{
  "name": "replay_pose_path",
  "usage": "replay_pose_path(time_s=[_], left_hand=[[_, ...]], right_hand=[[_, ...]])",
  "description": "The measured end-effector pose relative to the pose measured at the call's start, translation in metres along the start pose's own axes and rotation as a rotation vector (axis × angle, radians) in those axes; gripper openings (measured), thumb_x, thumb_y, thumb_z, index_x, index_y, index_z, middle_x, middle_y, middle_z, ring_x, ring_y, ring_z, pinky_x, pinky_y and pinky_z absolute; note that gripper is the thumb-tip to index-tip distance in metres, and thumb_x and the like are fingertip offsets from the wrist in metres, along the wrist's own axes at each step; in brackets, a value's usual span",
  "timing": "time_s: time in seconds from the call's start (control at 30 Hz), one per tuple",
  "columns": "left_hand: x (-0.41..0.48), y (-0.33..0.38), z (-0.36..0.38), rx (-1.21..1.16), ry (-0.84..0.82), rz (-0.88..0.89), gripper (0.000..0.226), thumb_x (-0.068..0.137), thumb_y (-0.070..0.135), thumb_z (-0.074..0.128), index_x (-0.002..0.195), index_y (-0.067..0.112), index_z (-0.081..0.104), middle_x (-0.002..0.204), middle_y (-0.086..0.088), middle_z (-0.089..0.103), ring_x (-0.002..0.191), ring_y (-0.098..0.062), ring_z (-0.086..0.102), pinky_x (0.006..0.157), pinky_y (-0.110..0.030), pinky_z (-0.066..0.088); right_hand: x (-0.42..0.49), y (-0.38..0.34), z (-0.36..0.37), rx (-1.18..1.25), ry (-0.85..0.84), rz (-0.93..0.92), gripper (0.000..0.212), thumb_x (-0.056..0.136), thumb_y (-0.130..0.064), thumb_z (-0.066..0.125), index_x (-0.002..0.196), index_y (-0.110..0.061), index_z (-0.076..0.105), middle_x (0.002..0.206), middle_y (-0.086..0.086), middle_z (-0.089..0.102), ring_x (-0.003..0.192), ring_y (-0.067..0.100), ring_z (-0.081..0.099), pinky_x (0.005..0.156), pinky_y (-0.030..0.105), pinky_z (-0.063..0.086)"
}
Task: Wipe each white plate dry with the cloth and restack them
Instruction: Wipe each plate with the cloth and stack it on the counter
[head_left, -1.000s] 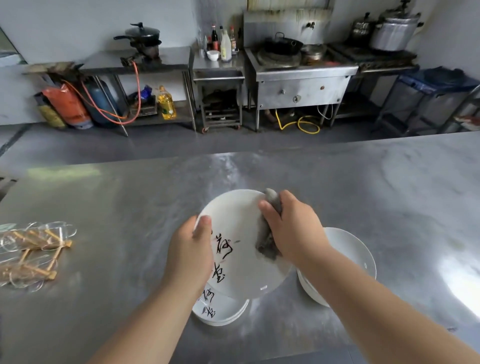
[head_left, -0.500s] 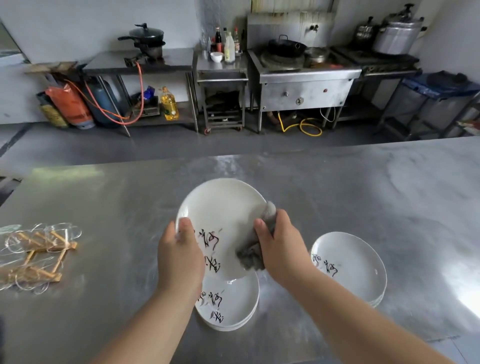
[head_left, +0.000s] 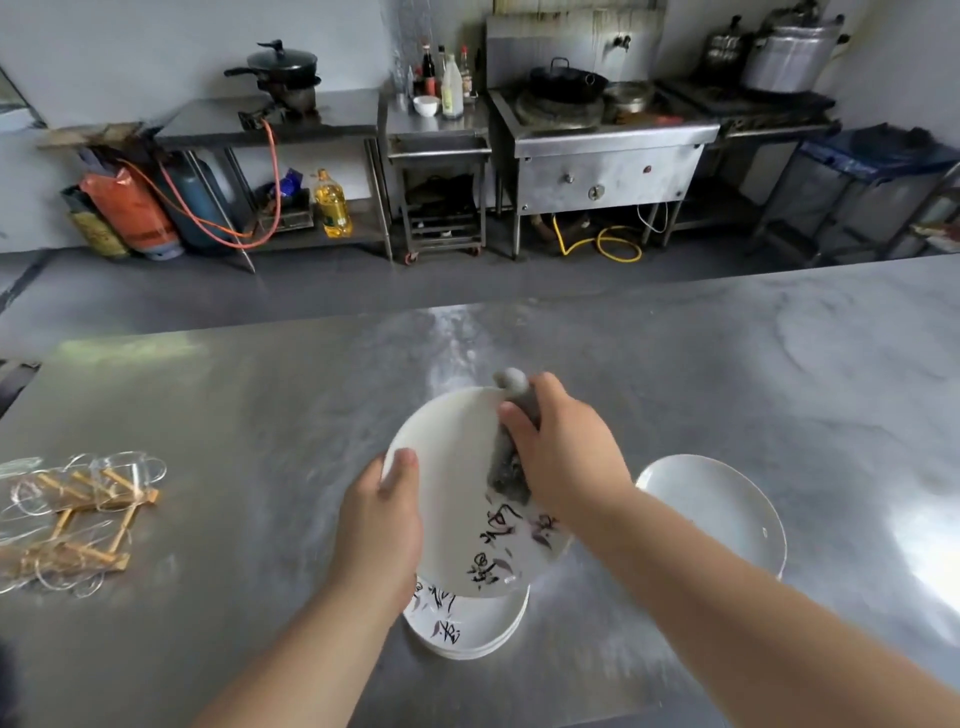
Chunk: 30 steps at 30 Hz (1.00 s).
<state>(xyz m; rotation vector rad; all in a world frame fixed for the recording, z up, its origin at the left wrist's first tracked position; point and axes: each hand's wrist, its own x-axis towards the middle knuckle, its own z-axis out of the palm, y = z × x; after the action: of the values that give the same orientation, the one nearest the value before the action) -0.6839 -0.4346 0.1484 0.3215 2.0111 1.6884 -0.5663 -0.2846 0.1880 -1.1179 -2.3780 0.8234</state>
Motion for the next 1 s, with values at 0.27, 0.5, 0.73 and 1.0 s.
replay_pose_path(time_s=[0.27,0.5,0.73,1.0], left_hand=[[0.000,0.008,-0.003,-0.070,0.059,0.002,0.046,0.091,0.062,0.046,0.114,0.028,0.067,0.112,-0.001,0.075,0.110,-0.031,0.070,0.099,-0.055,0.056],[0.000,0.022,0.008,-0.237,0.225,-0.075,0.046,0.092,0.059,0.042,0.114,0.026,0.066,0.113,-0.004,0.074,0.105,-0.031,0.071,0.099,-0.059,0.057],[-0.012,-0.007,0.010,-0.267,0.123,-0.214,0.038,0.089,0.061,0.050,0.118,0.041,0.065,0.114,0.001,0.076,0.105,-0.030,0.075,0.088,-0.055,0.063],[0.025,0.017,-0.034,-0.253,-0.434,-0.535,0.088,0.083,0.090,0.039,0.130,0.021,0.067,0.116,-0.019,0.076,0.085,-0.035,0.077,0.065,-0.053,0.062]], right_hand=[[0.006,0.006,0.008,0.073,-0.017,0.094,0.031,0.103,-0.049,0.052,0.093,-0.021,0.045,0.078,-0.007,0.060,0.071,0.014,0.057,0.058,0.036,0.040],[-0.025,-0.003,0.040,0.397,0.048,0.274,0.022,0.103,-0.048,0.052,0.095,-0.030,0.043,0.085,-0.010,0.064,0.073,0.004,0.061,0.056,0.024,0.042],[-0.020,0.021,0.038,0.343,-0.043,0.353,0.021,0.101,-0.048,0.056,0.093,-0.029,0.049,0.085,-0.007,0.068,0.067,0.011,0.067,0.047,0.021,0.042],[0.034,0.041,-0.031,0.035,-0.148,0.064,0.027,0.100,-0.049,0.058,0.086,-0.028,0.050,0.074,-0.010,0.064,0.067,0.002,0.060,0.053,0.021,0.039]])
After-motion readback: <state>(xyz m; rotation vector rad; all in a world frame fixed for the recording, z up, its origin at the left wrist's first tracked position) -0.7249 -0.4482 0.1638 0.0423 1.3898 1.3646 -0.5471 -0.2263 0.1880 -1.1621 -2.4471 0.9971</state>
